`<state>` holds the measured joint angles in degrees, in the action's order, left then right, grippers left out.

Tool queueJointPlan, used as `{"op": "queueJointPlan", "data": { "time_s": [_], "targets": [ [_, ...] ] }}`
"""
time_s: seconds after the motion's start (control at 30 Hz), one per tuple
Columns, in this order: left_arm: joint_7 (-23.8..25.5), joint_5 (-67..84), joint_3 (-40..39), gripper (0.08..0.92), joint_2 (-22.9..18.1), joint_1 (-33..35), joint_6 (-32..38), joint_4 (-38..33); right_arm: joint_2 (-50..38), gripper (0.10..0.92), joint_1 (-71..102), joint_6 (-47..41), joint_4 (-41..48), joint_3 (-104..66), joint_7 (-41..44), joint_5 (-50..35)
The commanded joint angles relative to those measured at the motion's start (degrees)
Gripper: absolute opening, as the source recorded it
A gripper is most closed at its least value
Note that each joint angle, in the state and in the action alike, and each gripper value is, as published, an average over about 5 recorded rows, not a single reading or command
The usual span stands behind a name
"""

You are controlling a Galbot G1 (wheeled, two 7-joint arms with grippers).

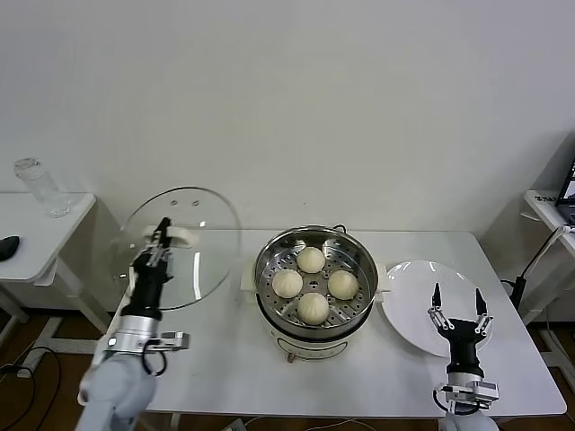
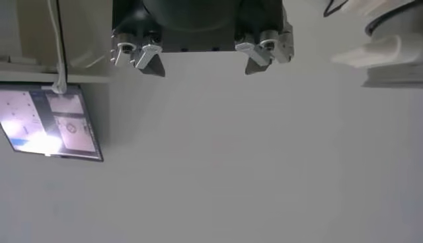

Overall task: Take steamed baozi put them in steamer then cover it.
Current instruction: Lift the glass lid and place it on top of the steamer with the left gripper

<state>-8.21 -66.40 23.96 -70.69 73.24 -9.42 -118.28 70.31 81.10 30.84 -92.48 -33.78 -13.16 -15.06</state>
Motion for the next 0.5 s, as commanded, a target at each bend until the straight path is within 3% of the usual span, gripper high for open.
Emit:
{"op": "queueJointPlan", "data": {
  "time_s": [0.03, 0.33, 0.5],
  "targets": [
    [7.5, 0.1, -27.3, 0.187, -4.7, -10.0, -19.3, -3.1, 0.6, 0.823, -0.6, -1.1, 1.0, -0.7, -0.7, 1.0],
    [16.6, -8.1, -33.0, 0.187, -10.1, -13.5, -28.1, 1.8, 1.8, 0.823, -1.1, -0.6, 3.1, -1.7, -0.8, 1.6],
    [18.2, -14.4, -33.4, 0.187, -14.6, -13.0, -27.6, 6.9, 2.1, 0.823, -1.5, -0.6, 3.7, -1.8, -0.9, 1.8]
  ]
}}
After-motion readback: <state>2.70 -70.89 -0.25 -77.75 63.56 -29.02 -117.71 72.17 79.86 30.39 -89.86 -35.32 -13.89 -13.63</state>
